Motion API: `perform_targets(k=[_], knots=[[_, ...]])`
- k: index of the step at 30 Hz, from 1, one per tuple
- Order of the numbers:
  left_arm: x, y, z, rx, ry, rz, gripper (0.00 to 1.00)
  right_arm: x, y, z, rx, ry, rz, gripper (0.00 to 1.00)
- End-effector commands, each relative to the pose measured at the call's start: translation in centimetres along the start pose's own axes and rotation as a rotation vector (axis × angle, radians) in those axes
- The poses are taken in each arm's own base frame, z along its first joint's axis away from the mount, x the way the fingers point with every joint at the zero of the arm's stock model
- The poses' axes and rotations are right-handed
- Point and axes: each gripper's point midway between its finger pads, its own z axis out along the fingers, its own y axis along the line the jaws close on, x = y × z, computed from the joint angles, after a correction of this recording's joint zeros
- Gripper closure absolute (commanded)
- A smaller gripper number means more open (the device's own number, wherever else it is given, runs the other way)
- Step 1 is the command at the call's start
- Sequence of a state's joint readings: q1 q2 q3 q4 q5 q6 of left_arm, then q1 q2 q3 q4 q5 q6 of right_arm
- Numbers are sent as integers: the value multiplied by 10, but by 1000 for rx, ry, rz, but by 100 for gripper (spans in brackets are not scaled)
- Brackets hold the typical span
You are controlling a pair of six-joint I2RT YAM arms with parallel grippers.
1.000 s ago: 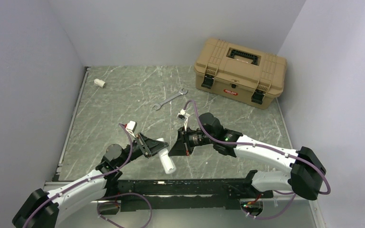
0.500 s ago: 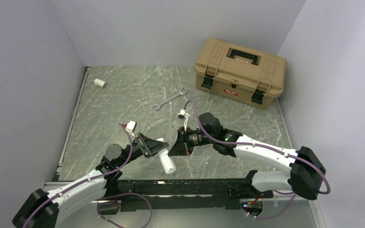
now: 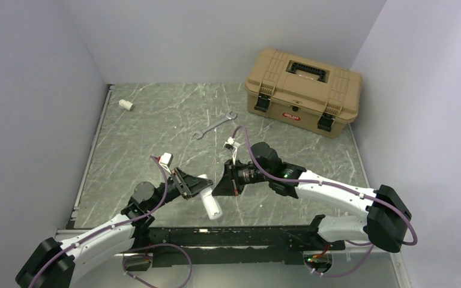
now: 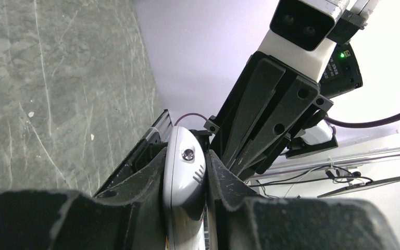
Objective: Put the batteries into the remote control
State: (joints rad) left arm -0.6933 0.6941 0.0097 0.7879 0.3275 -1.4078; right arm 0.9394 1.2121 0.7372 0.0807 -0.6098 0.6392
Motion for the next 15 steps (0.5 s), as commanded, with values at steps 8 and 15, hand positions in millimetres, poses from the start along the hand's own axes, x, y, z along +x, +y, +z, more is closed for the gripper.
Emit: perform_targets(k=[8,15], knots=[[6,2,-9,40,3,6,100,-34,8,-15,76,-133,-121,89],[6,-3,-10,51,7,-3,100,-27,46,-41,-58,-125,-408,68]])
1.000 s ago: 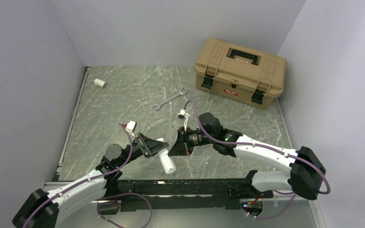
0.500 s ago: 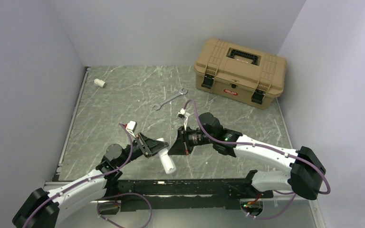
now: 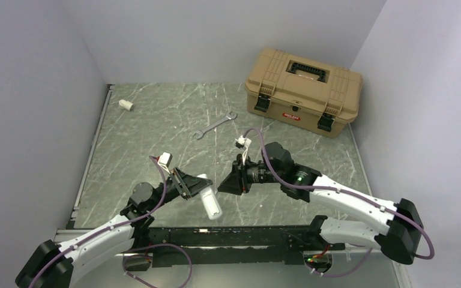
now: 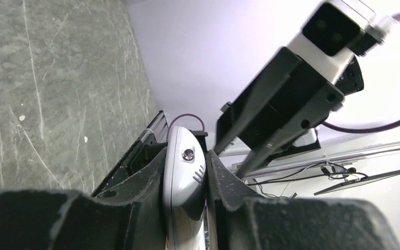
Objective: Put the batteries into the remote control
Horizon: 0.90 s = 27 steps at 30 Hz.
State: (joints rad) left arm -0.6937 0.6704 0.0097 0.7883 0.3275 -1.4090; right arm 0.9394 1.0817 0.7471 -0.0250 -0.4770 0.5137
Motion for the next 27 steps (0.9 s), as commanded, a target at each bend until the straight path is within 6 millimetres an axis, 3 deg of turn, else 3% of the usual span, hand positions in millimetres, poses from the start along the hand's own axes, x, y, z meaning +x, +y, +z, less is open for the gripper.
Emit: perform_targets(k=[1,5,9,16,20,27], knots=[[7,3,-9,27,11,-14,100,-15,49,-25,-195,-61,-322,66],[8,2,-10,27,19,-30,100,-12,66,-43,-285,-152,-542,52],[8,-1,-9,20,23,-38,100,-2,68,-51,-325,-223,-734,33],[10,-3,-8,9,40,-46,100,13,84,-56,-475,-198,-920,35],[9,-14,-6,23,49,-37,100,17,90,-48,-512,-190,-984,51],[10,-21,-4,47,67,-49,100,27,96,-26,-590,-133,-1014,49]])
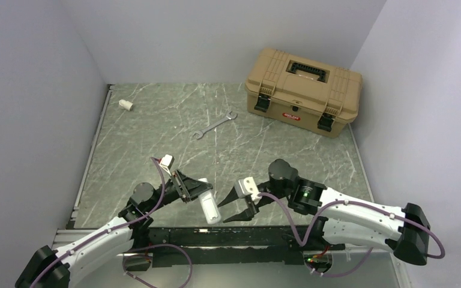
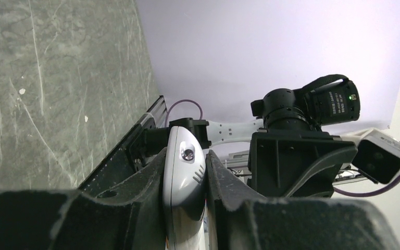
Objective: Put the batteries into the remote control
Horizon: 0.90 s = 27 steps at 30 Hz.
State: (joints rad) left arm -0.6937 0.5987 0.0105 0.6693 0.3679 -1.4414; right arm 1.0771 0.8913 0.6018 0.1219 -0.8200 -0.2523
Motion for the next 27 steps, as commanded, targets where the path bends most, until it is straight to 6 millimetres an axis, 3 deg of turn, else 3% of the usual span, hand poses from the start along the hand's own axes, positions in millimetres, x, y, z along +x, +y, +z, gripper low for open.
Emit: perform_targets(k=[1,27], knots=[[2,-27,2,87,25,0,100,-24,-3,14,-68,-55,-131,49],[1,-37,2,118,26,-3,100,-3,-5,37,-123,-53,-131,56]])
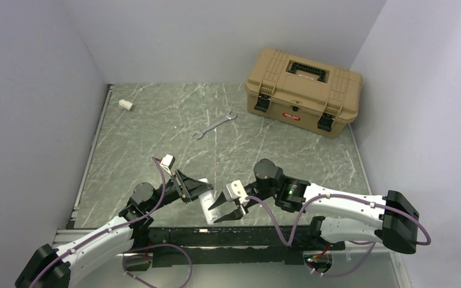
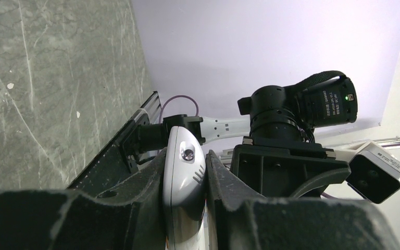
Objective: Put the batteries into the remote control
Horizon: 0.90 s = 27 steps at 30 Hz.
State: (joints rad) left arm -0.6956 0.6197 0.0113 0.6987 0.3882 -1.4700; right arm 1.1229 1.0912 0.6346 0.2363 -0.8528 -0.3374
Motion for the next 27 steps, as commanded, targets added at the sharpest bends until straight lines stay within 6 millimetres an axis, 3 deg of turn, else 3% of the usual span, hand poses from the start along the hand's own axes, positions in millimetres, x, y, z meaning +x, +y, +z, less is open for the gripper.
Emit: perform_targets(k=[1,27], knots=[[-1,-34,2,105,6,23,100,-21,0,4,-35,-67,-79,56],[-1,-37,1,116,2,13,100,-5,-2,7,-22,-34,-57,58]])
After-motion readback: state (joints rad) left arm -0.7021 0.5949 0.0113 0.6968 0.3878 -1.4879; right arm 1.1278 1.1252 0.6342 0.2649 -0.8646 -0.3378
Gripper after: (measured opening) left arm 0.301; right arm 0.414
